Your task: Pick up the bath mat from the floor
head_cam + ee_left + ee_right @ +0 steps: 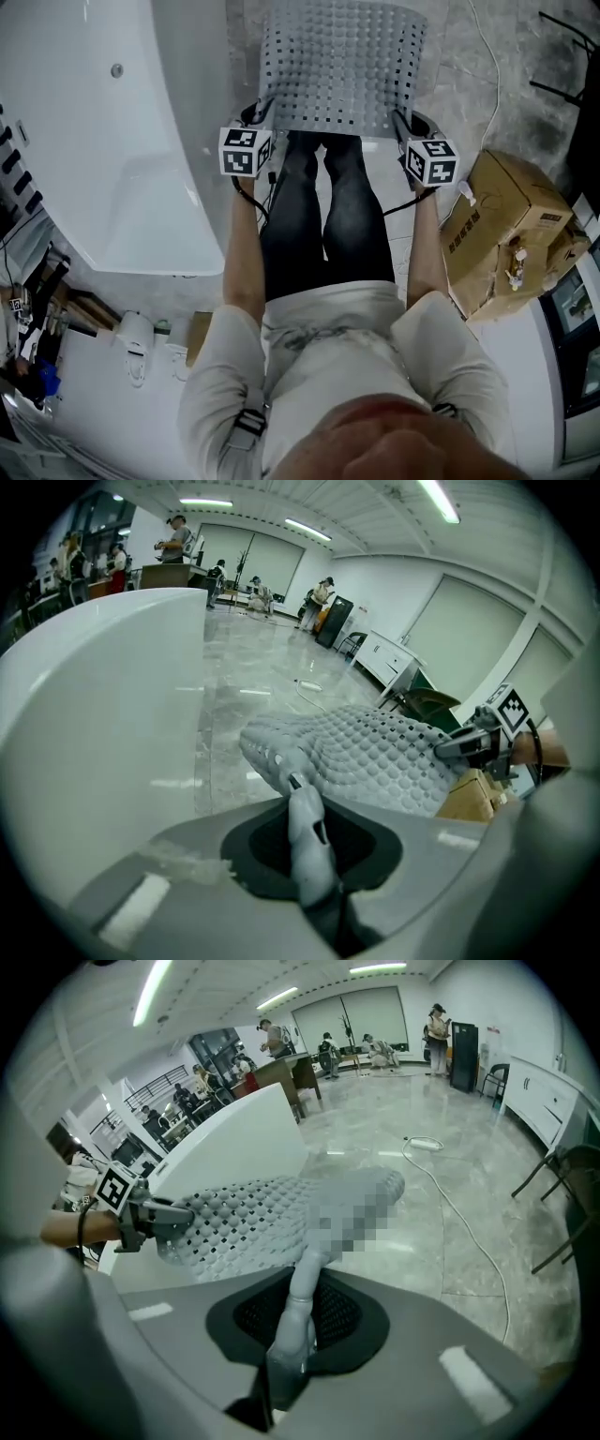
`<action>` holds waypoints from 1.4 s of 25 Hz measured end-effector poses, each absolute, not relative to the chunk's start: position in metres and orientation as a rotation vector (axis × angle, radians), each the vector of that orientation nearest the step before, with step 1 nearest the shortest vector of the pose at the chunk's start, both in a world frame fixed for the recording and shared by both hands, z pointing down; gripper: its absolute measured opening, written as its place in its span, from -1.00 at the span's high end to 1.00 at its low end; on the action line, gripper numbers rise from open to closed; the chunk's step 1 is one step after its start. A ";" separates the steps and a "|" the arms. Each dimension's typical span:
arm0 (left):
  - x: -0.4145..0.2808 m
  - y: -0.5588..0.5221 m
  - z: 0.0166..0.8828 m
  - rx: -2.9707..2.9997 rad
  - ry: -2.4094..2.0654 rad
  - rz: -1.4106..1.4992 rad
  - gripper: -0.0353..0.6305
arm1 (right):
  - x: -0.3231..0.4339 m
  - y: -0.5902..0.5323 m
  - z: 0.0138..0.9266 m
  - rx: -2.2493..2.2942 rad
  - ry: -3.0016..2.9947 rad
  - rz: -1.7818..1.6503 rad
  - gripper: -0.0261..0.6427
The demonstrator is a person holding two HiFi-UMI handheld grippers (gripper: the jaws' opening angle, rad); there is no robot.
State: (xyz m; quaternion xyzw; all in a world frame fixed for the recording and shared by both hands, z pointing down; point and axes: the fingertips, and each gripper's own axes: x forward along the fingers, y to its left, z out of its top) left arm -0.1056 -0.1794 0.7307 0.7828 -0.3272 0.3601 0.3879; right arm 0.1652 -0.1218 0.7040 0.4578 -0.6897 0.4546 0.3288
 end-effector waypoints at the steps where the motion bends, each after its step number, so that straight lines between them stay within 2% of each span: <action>1: -0.107 -0.180 0.722 1.996 -0.836 0.909 0.76 | 0.164 -0.123 0.696 1.199 -1.809 1.180 0.79; 35: -0.106 -0.249 0.390 2.282 -0.969 0.682 0.76 | 0.166 -0.188 0.370 1.340 -2.030 0.780 0.80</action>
